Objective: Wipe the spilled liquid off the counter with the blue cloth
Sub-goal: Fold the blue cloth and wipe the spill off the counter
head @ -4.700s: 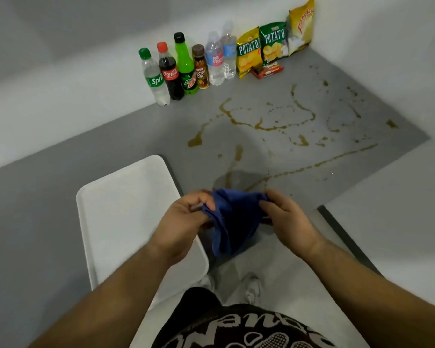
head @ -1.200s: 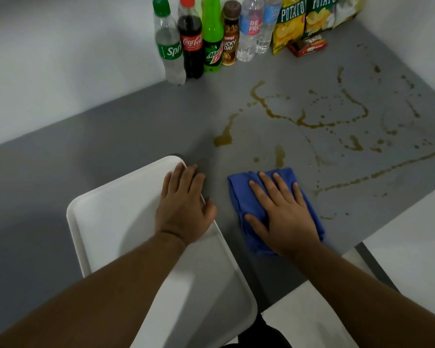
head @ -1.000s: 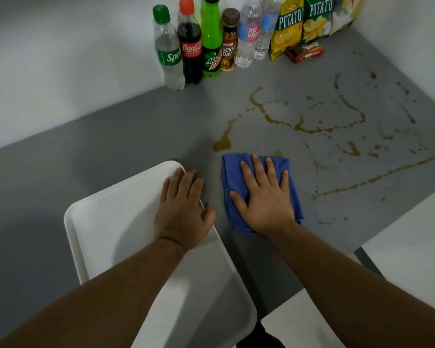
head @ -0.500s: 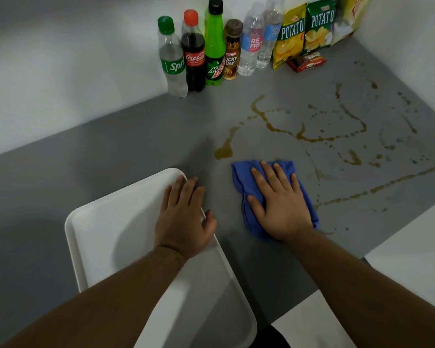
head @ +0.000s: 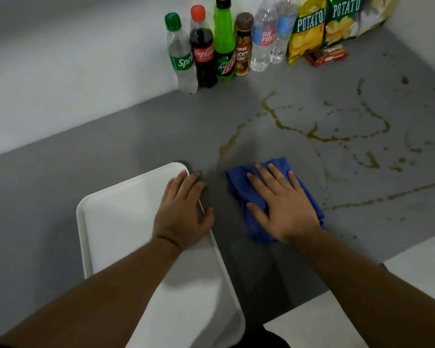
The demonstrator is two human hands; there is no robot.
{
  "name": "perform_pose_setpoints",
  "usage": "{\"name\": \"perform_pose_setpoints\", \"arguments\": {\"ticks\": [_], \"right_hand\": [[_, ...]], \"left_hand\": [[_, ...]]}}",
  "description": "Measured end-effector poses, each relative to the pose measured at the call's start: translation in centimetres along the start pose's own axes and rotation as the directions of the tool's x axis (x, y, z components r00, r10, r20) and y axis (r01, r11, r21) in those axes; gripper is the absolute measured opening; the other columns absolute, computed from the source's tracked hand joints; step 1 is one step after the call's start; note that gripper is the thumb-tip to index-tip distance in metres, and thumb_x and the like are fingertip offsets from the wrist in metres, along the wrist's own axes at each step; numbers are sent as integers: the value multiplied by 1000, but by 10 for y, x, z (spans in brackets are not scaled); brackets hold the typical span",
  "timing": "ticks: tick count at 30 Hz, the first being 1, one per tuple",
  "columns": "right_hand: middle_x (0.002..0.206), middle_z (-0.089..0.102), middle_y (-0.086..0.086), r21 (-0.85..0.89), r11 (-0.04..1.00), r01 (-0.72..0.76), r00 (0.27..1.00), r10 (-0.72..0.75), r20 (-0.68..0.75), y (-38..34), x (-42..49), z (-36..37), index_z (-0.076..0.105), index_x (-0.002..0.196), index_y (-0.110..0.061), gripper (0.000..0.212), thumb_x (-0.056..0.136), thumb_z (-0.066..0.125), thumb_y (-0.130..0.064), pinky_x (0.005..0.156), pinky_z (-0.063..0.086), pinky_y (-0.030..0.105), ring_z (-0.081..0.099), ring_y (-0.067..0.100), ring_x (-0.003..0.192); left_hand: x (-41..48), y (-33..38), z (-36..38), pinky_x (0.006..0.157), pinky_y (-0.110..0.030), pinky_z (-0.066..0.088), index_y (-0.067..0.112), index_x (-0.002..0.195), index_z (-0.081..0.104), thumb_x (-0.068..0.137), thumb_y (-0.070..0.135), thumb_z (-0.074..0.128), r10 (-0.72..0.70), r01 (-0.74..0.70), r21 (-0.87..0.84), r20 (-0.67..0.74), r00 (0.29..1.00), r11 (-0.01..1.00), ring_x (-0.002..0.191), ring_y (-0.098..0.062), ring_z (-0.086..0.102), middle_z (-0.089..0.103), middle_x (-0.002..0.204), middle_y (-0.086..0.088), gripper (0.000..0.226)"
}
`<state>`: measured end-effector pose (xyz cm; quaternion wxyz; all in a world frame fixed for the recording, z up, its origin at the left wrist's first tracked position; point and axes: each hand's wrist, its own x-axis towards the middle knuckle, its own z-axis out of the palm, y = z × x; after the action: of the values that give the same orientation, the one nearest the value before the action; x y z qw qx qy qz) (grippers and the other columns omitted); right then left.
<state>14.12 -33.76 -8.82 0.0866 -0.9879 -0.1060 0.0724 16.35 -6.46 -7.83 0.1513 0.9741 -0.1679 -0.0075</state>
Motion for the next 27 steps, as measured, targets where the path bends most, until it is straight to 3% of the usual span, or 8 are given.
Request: {"name": "perform_pose_setpoints", "arguments": {"ticks": [6,13,18,22,27], "right_hand": [[174,4,-1,-11,974,-226,974,226,-6,-10,53,-6,10,166,-28,77,99,15,-66,127,0,60,-1,28,160],[174,13,-1,58,962,-268,961,271,-48,-36,56,-4,21,165,-26,69,103,19,-56,127,5,58,4,26,160],[172,19,-2,16,991,-136,989,136,-50,-57,9,8,26,163,-32,62,106,28,-56,126,10,62,9,30,160],[172,18,-5,6,1000,11,1000,-11,-19,-76,27,12,28,162,-38,61,104,38,-53,126,9,63,10,30,160],[173,11,-9,-21,1000,-17,999,18,34,-72,81,2,18,164,-37,64,104,25,-57,127,6,58,3,23,160]], "left_hand": [[6,-2,-7,122,-50,37,18,141,57,89,62,57,-9,9,-38,-23,1000,999,145,-29,44,53,153,-5,69],[88,-49,-37,104,-50,49,10,131,64,95,50,54,-28,16,-72,-167,986,997,125,-35,57,62,138,-11,55],[143,-84,-40,117,-53,41,23,144,52,98,55,50,-60,64,-76,54,997,995,144,-32,41,49,154,-4,56],[158,-96,-36,114,-53,43,21,139,59,95,48,59,33,-33,-51,6,999,998,139,-34,45,53,149,-6,51],[160,-102,-29,120,-55,34,17,139,59,92,47,61,87,-88,-33,-29,996,996,139,-36,47,53,151,-9,55]]}}
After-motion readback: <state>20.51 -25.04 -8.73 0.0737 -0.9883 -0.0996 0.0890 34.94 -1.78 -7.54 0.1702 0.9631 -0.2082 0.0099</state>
